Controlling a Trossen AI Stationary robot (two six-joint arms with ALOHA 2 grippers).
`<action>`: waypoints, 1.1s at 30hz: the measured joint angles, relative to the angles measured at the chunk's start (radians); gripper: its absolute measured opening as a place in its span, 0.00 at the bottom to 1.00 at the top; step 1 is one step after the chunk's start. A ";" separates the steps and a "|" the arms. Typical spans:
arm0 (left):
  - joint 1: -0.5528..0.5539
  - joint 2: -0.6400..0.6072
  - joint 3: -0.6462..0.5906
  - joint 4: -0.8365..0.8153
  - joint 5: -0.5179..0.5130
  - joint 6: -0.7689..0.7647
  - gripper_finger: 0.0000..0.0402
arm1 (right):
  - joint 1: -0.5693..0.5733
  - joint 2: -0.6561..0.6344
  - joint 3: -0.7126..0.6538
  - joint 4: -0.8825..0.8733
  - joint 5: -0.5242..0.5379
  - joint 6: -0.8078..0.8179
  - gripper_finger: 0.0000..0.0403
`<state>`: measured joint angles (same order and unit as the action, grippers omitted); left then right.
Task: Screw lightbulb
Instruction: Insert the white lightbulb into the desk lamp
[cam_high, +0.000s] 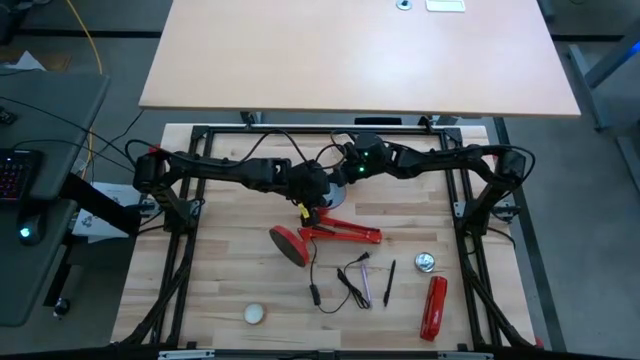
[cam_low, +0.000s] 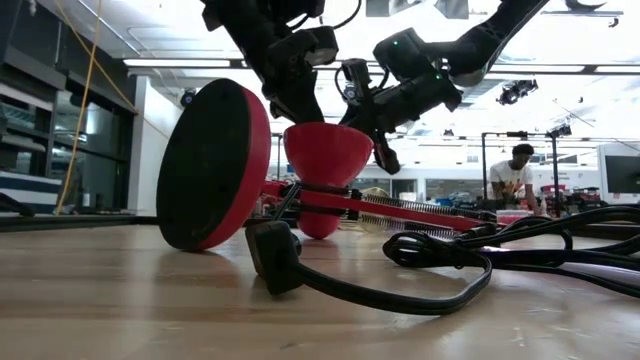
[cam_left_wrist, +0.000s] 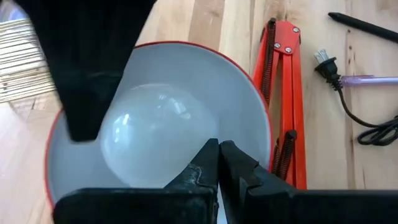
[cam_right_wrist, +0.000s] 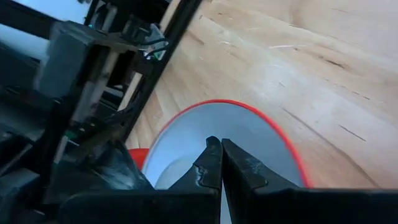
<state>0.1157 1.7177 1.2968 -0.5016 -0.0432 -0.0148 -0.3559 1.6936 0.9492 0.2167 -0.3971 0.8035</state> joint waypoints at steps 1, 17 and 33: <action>0.004 0.000 0.000 0.001 -0.001 0.000 0.00 | -0.002 -0.004 0.000 -0.012 0.001 -0.003 0.00; 0.031 -0.001 -0.001 0.007 -0.048 0.020 0.00 | -0.002 -0.040 -0.001 -0.085 0.013 0.000 0.00; 0.052 0.005 -0.006 0.004 -0.290 0.017 0.00 | 0.007 -0.112 -0.005 -0.221 -0.041 -0.020 0.00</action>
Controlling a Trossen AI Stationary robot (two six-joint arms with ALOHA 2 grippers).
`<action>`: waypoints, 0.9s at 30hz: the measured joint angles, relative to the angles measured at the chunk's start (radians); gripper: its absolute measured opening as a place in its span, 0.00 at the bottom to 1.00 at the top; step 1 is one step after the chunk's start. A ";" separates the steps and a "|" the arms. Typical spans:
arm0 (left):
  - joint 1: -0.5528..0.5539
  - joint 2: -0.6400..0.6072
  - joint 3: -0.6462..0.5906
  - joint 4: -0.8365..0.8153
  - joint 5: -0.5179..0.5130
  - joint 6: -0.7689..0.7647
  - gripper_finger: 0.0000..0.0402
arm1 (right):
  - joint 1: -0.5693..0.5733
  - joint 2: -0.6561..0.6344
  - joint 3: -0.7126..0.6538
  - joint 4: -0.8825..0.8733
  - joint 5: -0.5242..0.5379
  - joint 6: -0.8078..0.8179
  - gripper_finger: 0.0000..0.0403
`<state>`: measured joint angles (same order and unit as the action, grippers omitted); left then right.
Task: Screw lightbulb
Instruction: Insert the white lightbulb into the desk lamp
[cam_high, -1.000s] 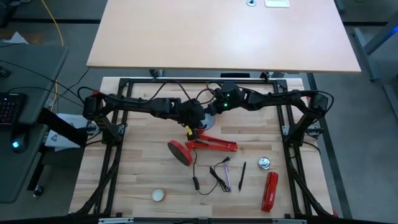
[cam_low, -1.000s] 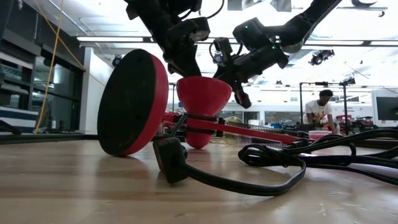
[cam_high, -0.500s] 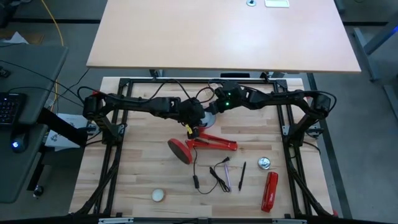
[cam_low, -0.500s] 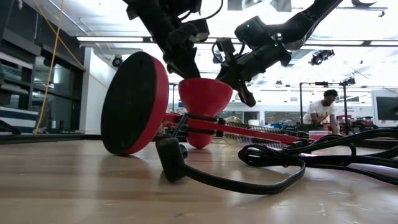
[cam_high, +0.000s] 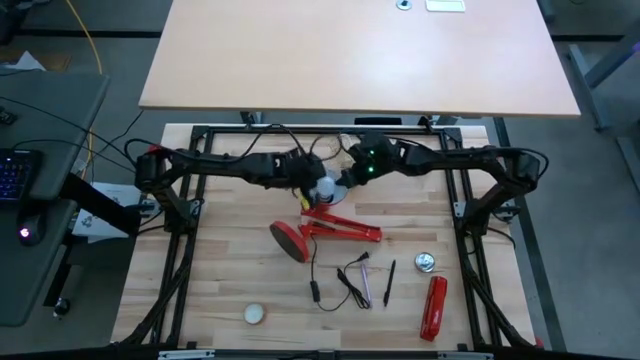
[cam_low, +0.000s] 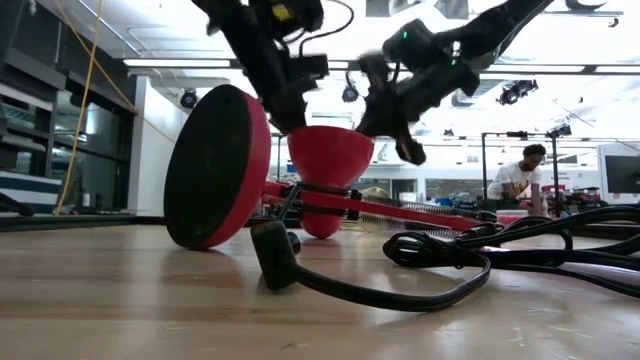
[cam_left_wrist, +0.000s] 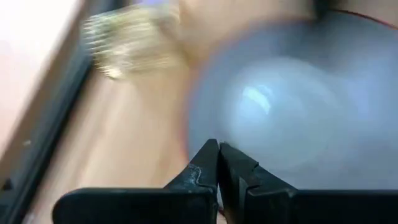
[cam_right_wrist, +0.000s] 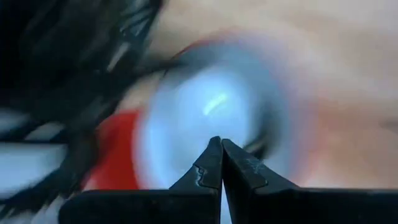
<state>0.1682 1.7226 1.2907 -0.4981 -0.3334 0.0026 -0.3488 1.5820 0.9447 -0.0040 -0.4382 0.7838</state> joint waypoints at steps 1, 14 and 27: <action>0.007 0.001 0.001 0.031 -0.015 -0.005 0.00 | 0.005 -0.007 0.003 -0.001 -0.007 -0.006 0.00; 0.106 -0.109 0.004 -0.028 -0.065 0.023 0.00 | -0.015 -0.093 0.002 -0.089 0.055 -0.061 0.00; -0.023 -0.109 0.005 0.075 0.283 -0.132 0.00 | -0.134 -0.006 0.003 0.090 -0.019 -0.049 0.00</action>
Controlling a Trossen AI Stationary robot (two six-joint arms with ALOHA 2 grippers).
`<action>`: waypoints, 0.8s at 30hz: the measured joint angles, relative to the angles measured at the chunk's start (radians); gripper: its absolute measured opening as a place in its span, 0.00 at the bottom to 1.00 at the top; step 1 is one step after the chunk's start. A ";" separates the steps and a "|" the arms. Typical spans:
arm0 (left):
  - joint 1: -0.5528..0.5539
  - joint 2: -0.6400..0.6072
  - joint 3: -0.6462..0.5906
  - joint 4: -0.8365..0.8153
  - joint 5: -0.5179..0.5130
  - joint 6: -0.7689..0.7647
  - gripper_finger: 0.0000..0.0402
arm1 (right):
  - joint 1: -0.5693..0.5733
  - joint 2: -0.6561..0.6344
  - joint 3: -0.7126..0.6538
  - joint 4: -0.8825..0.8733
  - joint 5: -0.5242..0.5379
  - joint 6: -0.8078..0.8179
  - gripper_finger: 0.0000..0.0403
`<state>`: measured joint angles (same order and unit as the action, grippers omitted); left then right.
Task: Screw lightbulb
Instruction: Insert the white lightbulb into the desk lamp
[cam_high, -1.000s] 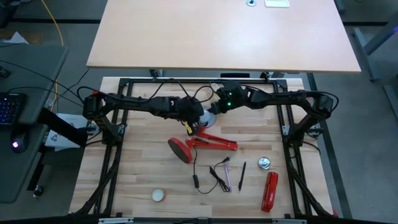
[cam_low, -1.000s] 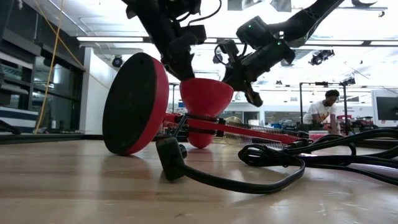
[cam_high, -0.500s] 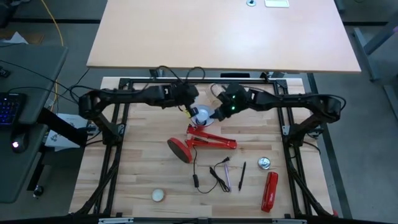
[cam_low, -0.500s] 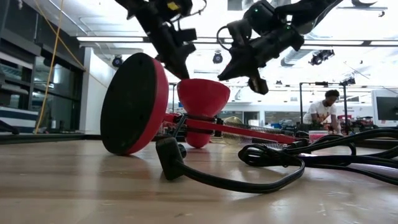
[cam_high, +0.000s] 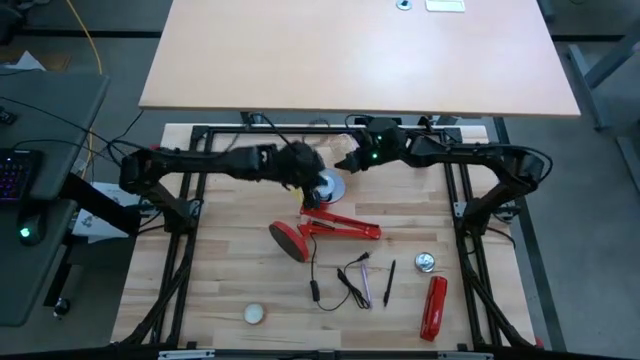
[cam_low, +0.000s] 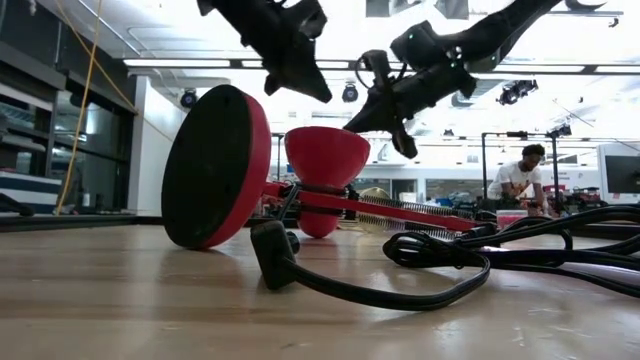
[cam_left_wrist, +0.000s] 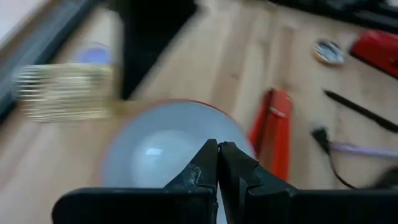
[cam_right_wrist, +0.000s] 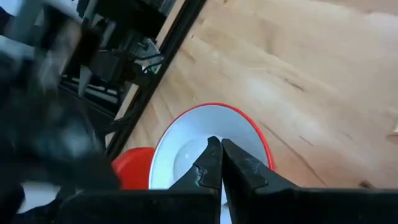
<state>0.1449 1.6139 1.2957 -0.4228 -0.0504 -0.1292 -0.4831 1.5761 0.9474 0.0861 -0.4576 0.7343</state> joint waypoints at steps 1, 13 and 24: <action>-0.017 0.013 0.000 0.009 0.001 -0.002 0.00 | 0.000 0.012 0.000 0.005 -0.012 0.001 0.00; -0.048 0.076 -0.001 -0.014 -0.060 -0.054 0.00 | 0.029 0.098 0.000 0.168 -0.033 0.039 0.00; 0.004 0.101 -0.001 -0.027 0.014 -0.035 0.00 | 0.059 0.120 0.001 0.213 -0.009 0.052 0.00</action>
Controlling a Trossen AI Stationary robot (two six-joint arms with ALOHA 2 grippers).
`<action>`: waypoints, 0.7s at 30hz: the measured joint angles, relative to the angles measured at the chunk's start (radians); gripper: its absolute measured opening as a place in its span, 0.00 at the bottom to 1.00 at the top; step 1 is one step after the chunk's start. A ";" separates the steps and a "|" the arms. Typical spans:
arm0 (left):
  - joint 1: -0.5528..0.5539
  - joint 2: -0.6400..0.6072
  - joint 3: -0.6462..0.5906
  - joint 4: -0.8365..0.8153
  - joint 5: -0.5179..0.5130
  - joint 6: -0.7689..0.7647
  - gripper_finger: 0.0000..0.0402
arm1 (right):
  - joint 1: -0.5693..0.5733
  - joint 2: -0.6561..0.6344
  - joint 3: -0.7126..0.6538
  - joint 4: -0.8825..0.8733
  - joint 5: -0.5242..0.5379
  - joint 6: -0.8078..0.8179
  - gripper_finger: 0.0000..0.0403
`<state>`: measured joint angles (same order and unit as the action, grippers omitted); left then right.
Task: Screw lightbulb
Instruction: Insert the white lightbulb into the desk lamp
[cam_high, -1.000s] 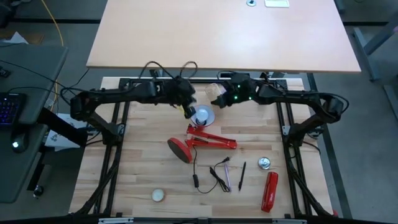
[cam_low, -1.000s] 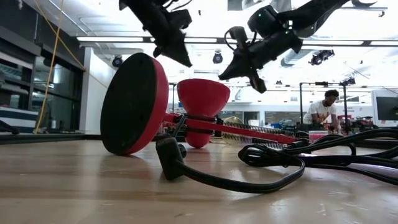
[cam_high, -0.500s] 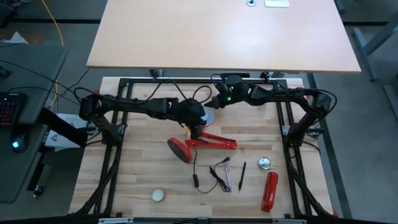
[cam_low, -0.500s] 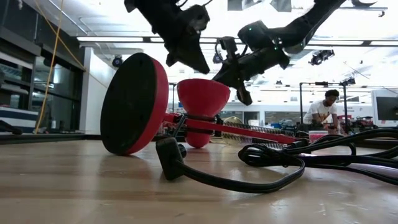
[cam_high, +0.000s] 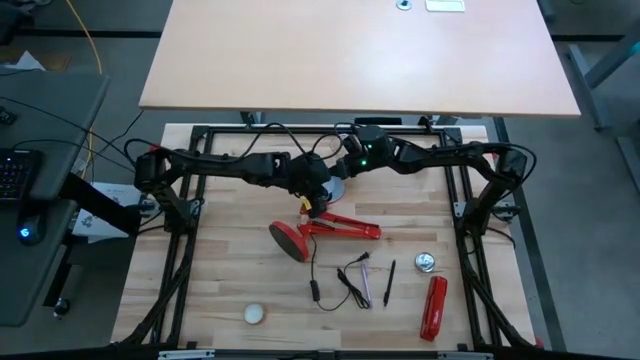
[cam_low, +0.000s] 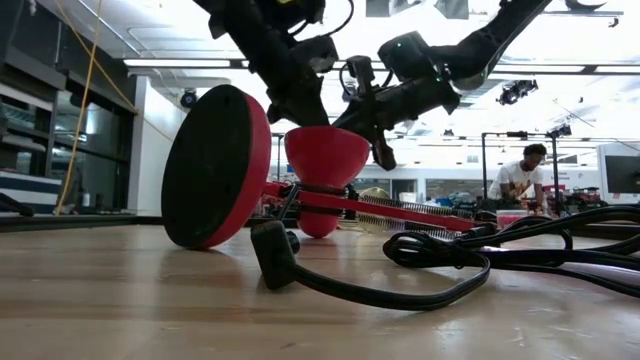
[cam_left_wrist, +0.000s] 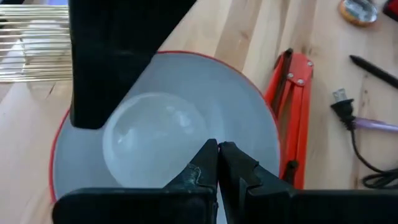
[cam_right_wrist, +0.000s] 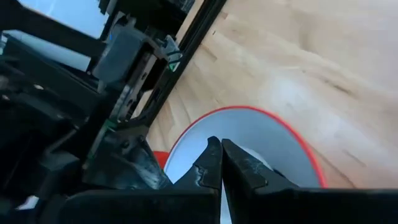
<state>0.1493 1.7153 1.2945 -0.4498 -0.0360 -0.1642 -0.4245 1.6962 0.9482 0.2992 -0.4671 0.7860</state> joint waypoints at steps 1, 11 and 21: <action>0.002 0.000 0.000 0.003 -0.003 0.000 0.00 | 0.000 0.000 0.000 -0.002 0.003 0.001 0.00; -0.015 -0.002 0.000 -0.017 0.019 -0.010 0.00 | 0.000 0.034 0.000 0.029 0.039 0.026 0.00; -0.005 -0.007 -0.060 0.023 -0.001 -0.027 0.00 | 0.000 0.039 0.000 0.035 0.035 0.026 0.00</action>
<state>0.1440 1.7087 1.2347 -0.4265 -0.0368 -0.1910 -0.4244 1.7348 0.9482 0.3345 -0.4317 0.8124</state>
